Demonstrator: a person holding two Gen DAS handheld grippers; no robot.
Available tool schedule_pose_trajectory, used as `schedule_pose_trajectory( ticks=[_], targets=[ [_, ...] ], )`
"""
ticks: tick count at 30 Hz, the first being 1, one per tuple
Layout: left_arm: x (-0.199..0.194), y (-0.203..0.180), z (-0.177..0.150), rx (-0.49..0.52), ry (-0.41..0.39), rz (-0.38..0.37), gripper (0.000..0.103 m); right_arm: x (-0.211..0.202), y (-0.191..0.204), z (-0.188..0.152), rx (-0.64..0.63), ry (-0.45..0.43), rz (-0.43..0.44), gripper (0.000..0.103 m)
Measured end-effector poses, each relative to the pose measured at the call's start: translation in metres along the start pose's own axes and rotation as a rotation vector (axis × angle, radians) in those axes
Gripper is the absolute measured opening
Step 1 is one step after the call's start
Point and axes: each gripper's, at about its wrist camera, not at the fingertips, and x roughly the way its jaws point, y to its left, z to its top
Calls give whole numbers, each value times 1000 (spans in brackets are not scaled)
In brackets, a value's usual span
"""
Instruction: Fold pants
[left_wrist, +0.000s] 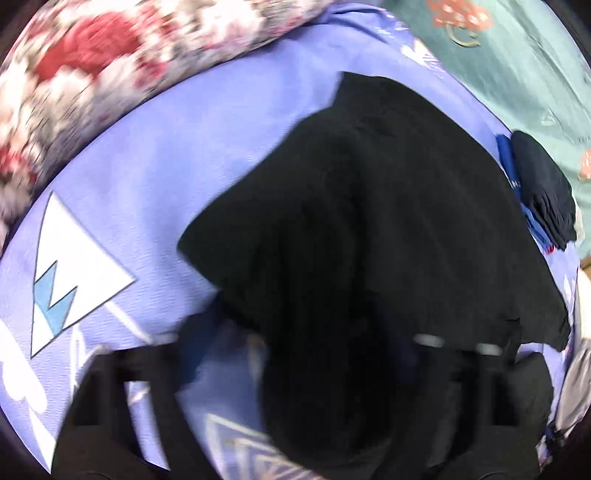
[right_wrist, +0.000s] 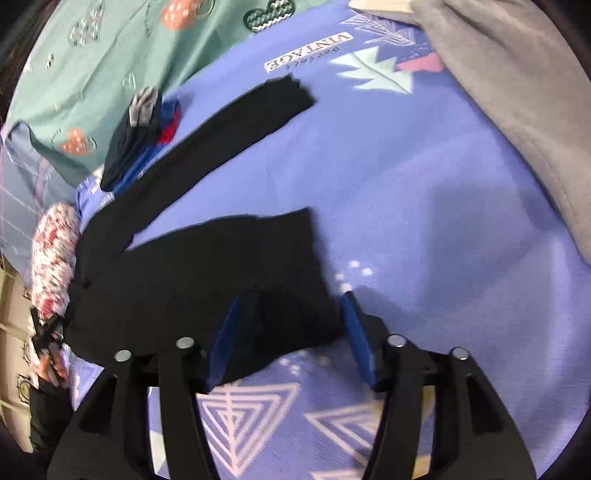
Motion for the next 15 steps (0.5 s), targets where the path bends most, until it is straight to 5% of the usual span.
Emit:
schedule_pose_trajectory(
  ticks=[1,2,4,9,15],
  targets=[
    [0,-7,0,9,17,-43,13,4,8,1,-16,8,-6,67],
    [-1,-13,-1,15,26,-63,13,10,18,2,-44,27,-17,64],
    [-11,-22,-3,41,-7,-56,12,16,31,1,-99,40,-34,17],
    [-65,-15,-6,15,-103,-102,11,-21,26,9,-85,-90,56,11],
    [-111,-48,-40,122,-77,-117,13,-105,17,23,-100,-233,24,8]
  ],
)
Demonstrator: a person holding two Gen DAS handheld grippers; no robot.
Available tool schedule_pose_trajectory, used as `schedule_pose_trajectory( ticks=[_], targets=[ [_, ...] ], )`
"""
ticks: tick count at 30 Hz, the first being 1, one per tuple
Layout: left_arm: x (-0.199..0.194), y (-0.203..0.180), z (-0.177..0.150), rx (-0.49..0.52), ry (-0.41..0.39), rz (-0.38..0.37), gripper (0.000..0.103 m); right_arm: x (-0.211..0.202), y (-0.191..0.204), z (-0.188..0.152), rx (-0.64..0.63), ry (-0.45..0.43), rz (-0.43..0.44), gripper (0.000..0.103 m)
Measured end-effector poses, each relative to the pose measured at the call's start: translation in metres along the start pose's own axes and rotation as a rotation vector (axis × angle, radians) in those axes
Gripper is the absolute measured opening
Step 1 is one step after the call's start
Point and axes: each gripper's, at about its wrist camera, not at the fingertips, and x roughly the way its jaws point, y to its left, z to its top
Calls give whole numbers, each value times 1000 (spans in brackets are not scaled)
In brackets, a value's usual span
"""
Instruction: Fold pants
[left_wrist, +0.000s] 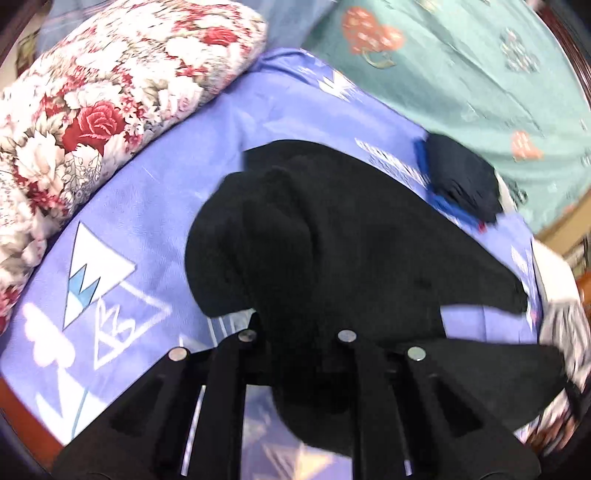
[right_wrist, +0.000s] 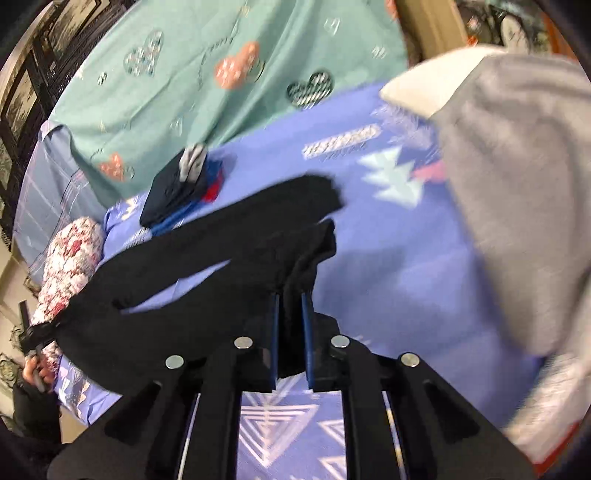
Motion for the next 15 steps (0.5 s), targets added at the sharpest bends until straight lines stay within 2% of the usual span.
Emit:
schedule_pose_trajectory(
  ticks=[1,2,3,4,5,6,8,9,10,13,15],
  targets=[
    [1,-2,-7,2,36,22,19,-9,-7,5,6,1,-22,3],
    [5,3,-15,-1,85,53,24,-14,-14,8,3,14,-52,3],
    [19,7,-21,-7,157,89,45,-14,-27,11,0,42,-119,3],
    [29,15,-29,-16,214,108,62,-10,-40,11,16,64,-169,3],
    [40,25,-39,-32,270,137,63,-1,-53,9,25,107,-216,3],
    [43,33,-45,-48,292,142,63,8,-62,4,36,133,-252,5],
    [35,46,-52,-77,295,122,71,18,-64,-7,35,153,-282,6],
    [25,52,-53,-89,270,131,78,20,-60,-10,26,152,-255,7],
    [14,56,-52,-93,239,143,80,21,-49,-15,1,147,-224,8],
    [-9,45,-45,-48,155,164,84,25,-3,-26,-115,141,-105,32],
    [-7,22,-39,20,131,155,85,33,31,-33,-203,159,-57,36]
  ],
)
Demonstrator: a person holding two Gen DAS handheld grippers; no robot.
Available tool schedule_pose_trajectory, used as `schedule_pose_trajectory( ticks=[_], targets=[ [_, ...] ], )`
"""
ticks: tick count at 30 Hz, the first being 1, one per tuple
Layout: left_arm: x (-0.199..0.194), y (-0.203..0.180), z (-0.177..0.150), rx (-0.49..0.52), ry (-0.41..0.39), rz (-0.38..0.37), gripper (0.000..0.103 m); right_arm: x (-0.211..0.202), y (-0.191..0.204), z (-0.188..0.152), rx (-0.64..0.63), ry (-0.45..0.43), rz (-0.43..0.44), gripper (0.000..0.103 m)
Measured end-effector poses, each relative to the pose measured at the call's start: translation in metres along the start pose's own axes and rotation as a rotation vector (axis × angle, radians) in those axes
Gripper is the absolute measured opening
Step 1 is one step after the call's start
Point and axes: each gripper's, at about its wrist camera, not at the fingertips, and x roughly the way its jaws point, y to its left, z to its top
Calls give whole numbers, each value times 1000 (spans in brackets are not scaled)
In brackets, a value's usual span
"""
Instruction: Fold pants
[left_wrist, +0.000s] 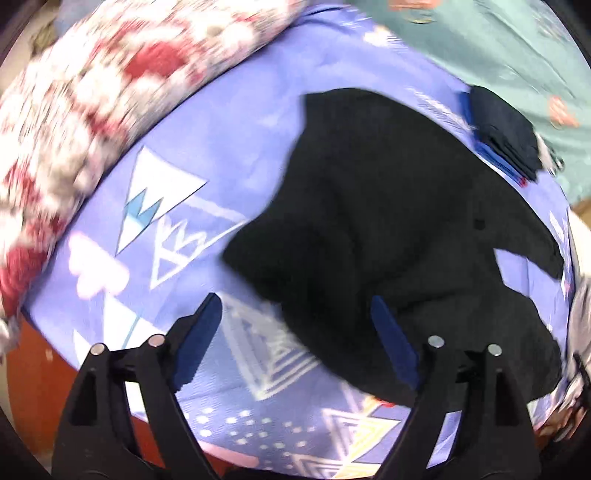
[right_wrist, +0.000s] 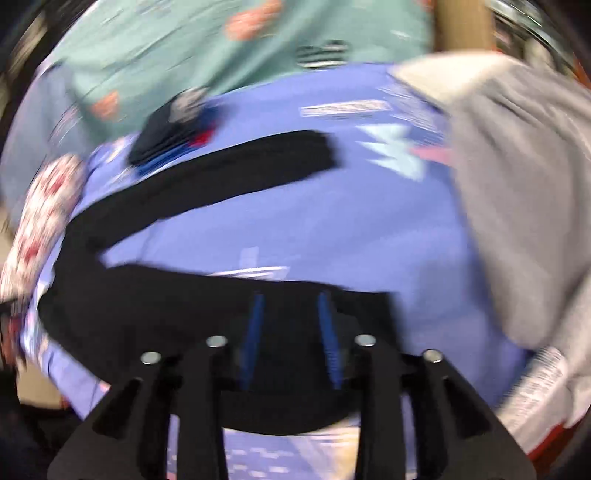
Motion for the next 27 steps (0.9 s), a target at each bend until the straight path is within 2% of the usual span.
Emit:
schedule_pose_trajectory(
  ticks=[3,4,6,8,9,11,14,15,17,19,24,27],
  targets=[
    [21,-37,-3,122,18,19,90,26,30,-3,-56,73,37,36],
    [33,-43,-6,146,47,41,90,36,33,-5,-60,101,22,36],
    [67,-38,-17,146,161,61,91,58,23,-22,-26,199,-13,36],
    [66,-39,-22,200,144,90,95,62,18,-27,-24,200,-10,36],
    [63,-34,-19,182,173,71,93,58,18,-28,-31,207,-19,36],
    [46,-30,-5,166,150,24,93,49,21,-18,-45,180,-25,36],
    [15,-31,37,205,-2,77,97,24,48,19,-136,81,21,45],
    [10,-31,57,205,-50,79,101,22,63,35,-178,55,36,54],
    [13,-30,91,216,-100,93,101,26,96,66,-260,18,67,65],
    [33,-32,128,247,-126,97,101,42,135,98,-365,11,112,68],
    [106,-50,200,382,-107,172,101,136,221,178,-549,90,161,68],
    [137,-50,222,430,-91,153,101,211,257,218,-626,169,155,68]
  ],
)
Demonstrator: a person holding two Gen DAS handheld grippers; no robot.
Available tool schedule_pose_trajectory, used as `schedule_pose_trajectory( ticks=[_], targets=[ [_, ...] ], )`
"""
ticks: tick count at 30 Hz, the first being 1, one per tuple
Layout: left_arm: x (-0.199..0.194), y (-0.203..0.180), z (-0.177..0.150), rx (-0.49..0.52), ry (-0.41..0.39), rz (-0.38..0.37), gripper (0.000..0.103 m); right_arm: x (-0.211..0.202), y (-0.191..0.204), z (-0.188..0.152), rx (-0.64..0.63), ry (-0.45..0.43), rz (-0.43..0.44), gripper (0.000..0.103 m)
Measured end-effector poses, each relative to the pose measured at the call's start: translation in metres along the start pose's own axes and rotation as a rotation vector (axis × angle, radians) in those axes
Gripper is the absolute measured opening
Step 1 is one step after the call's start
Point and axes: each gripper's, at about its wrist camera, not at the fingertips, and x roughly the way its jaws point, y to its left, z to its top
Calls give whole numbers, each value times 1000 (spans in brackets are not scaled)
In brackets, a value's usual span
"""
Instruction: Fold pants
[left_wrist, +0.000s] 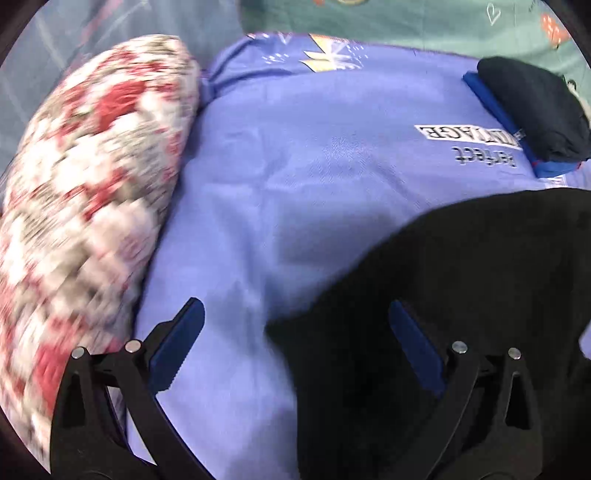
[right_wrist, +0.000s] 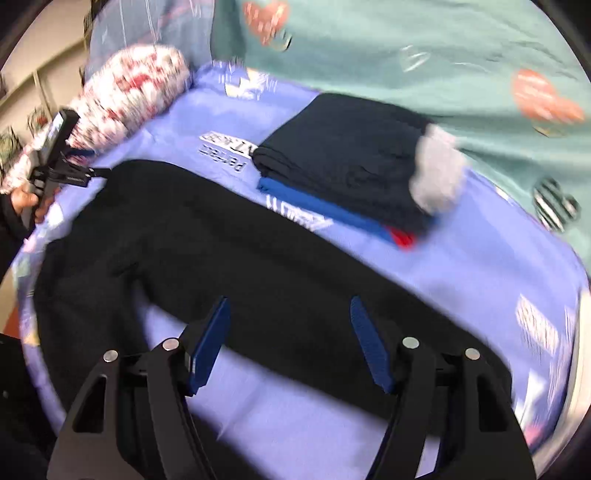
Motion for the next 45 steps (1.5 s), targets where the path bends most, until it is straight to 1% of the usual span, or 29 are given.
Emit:
schedule_pose_trajectory(
  ticks=[1,2,4,7,8,9,10,11,12,13,15,17,20,23,25,26,27,29,30,31,32,33,35,36,38,40,41,43,45],
  targets=[
    [9,-2,4,17,5,-12,101,13,-2,11,-12,18,5,68],
    [15,-7,5,36,6,-14,101,37,-6,26,-36,43,12,68],
    [28,-15,7,82,8,-31,101,63,-10,39,-67,79,20,68],
    [37,-23,8,118,4,-34,100,101,-14,45,-130,135,25,68],
    [38,-22,8,108,2,-45,95,115,-15,45,-150,158,24,68],
    [38,-21,9,93,12,-79,68,122,-17,44,-152,176,34,63],
    [38,-22,10,86,34,-148,24,128,-19,41,-151,198,50,52],
    [35,-25,11,88,47,-187,10,128,-17,40,-167,187,58,36],
    [29,-34,11,116,39,-151,9,124,-12,39,-207,186,89,6],
    [24,-41,10,140,37,-135,5,121,-9,38,-215,190,92,6],
    [10,-46,10,146,24,-136,4,106,-1,36,-244,166,70,6],
    [-13,-42,10,123,-17,-147,4,87,5,34,-253,126,48,6],
    [-51,-26,8,74,-86,-165,4,25,13,28,-230,8,26,6],
    [-99,-18,-13,54,-156,-171,4,-32,32,11,-234,-89,23,6],
    [-127,-16,-36,46,-189,-191,4,-75,56,-18,-256,-154,35,6],
    [-143,-15,-56,36,-204,-211,4,-90,68,-33,-259,-176,51,6],
    [-151,-14,-70,25,-206,-228,4,-106,85,-57,-265,-194,86,6],
    [-162,-13,-108,-16,-185,-267,5,-118,102,-96,-265,-209,137,6],
    [-160,-10,-132,-64,-149,-304,15,-118,114,-120,-250,-206,179,6],
    [-156,-8,-147,-102,-118,-332,38,-112,126,-140,-234,-203,212,6],
    [-151,-3,-169,-169,-81,-365,50,-104,133,-157,-215,-194,241,6],
    [-148,0,-183,-212,-65,-386,61,-92,141,-176,-193,-178,274,6],
    [-137,6,-209,-325,-7,-455,62,-70,148,-204,-154,-153,295,6],
    [-134,9,-216,-373,9,-492,63,-65,150,-212,-132,-151,298,6],
    [-131,11,-225,-466,19,-556,66,-56,147,-217,-96,-147,306,6],
    [-130,11,-223,-524,16,-585,72,-63,139,-213,-68,-189,311,6],
    [-131,10,-220,-550,9,-596,73,-65,138,-212,-64,-198,298,6],
    [-134,12,-216,-587,2,-576,80,-62,143,-214,-58,-193,276,6],
    [-127,15,-208,-643,14,-558,81,-63,135,-216,-21,-215,248,6]
  ],
)
